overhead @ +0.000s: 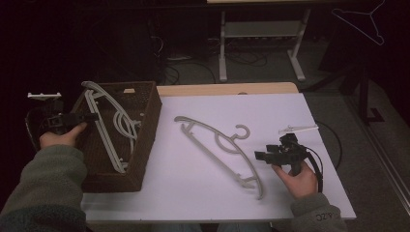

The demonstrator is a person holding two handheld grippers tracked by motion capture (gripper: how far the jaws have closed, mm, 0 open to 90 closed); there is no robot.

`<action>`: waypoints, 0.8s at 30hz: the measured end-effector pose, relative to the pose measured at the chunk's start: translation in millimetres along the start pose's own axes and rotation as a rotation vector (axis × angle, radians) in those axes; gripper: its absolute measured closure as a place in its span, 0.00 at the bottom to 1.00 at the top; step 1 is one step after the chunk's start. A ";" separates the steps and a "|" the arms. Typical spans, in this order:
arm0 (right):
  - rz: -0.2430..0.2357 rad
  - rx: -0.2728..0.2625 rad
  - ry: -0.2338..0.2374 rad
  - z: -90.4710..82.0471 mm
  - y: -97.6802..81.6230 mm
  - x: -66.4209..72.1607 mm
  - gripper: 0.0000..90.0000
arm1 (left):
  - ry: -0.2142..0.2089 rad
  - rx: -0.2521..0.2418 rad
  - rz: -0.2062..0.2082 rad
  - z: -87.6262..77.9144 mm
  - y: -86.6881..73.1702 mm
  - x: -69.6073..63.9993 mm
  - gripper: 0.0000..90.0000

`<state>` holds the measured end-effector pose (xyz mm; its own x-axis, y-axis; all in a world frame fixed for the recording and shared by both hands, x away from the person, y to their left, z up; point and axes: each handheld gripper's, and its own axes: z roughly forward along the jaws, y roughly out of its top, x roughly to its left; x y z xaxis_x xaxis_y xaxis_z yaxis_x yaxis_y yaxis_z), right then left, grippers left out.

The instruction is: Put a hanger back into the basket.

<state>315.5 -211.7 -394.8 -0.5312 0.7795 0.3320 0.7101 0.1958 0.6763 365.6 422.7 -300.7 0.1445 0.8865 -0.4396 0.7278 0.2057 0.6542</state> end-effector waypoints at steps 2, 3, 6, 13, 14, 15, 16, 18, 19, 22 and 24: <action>0.003 0.002 0.001 -0.6 0.0 -0.5 0.39 | -0.010 -0.019 0.011 -4.0 -0.5 -5.4 0.74; 0.002 -0.001 0.000 -0.9 0.0 -0.8 0.39 | -0.014 -0.032 0.010 -5.4 -0.8 -8.6 0.74; -0.009 -0.009 0.004 -2.2 0.3 -1.4 0.38 | -0.028 -0.042 0.029 -10.0 -1.8 -16.1 0.73; -0.025 -0.017 0.008 -3.8 -0.4 -2.3 0.38 | -0.057 -0.044 0.096 -14.3 -3.1 -40.2 0.69; -0.025 -0.017 0.008 -3.8 -0.4 -2.3 0.38 | -0.059 -0.042 0.105 -14.5 -3.0 -42.6 0.69; -0.022 -0.016 0.007 -4.1 -0.4 -2.0 0.38 | -0.068 -0.044 0.115 -14.4 -3.2 -46.7 0.69; -0.018 -0.016 0.007 -4.7 -0.6 -2.1 0.38 | -0.069 -0.043 0.123 -14.0 -3.3 -49.4 0.68; -0.020 -0.015 0.005 -5.1 -0.8 -2.7 0.38 | -0.080 -0.042 0.135 -13.8 -3.8 -55.8 0.68; -0.020 -0.016 0.005 -5.2 -0.7 -2.8 0.38 | -0.084 -0.045 0.140 -13.5 -4.2 -58.3 0.67; -0.020 -0.009 0.004 -4.1 -0.5 -2.7 0.38 | -0.100 -0.044 0.159 -13.0 -6.6 -67.6 0.66; -0.031 -0.002 -0.001 -1.9 -0.3 -3.1 0.38 | -0.109 -0.039 0.178 -12.5 -8.7 -74.8 0.65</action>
<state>316.0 -215.3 -394.8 -0.5523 0.7736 0.3106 0.6927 0.2186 0.6873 340.2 359.8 -265.9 0.3417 0.8605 -0.3780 0.6581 0.0681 0.7499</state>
